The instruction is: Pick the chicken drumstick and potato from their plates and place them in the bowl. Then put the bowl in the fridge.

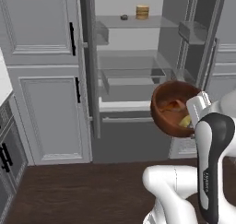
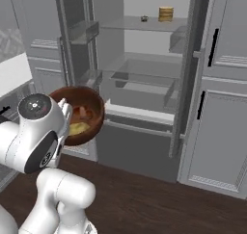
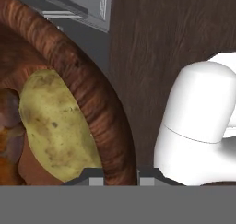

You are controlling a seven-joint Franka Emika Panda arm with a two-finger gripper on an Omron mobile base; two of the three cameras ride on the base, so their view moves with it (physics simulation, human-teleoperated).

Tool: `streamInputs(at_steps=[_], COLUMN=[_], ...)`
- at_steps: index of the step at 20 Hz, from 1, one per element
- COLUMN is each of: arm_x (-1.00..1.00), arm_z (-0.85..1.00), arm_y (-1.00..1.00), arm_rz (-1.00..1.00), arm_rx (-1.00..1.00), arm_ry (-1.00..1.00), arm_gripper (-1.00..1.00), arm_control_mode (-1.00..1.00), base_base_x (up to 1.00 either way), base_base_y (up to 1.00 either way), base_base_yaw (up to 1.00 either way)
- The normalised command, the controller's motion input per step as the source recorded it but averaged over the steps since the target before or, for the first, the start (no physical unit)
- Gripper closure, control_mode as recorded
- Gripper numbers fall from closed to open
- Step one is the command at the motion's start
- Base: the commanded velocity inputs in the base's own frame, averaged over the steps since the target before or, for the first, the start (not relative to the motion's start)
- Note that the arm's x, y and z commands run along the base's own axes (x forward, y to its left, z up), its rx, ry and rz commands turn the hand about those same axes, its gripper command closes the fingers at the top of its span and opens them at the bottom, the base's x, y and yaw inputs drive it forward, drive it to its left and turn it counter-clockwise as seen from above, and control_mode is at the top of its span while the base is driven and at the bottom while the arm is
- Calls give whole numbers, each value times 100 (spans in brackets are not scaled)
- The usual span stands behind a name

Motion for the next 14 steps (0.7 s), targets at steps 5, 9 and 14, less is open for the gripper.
streamInputs(at_steps=[5,9,14], arm_x=[0,0,0], arm_z=[0,0,0], arm_y=[0,0,0], arm_rz=[0,0,0], arm_rx=[0,0,0], arm_ry=[0,0,0], arm_gripper=[100,100,100], arm_control_mode=[100,100,100], base_base_x=[96,74,96], base_base_y=[-28,-34,-9], base_base_yaw=[-4,-5,-6])
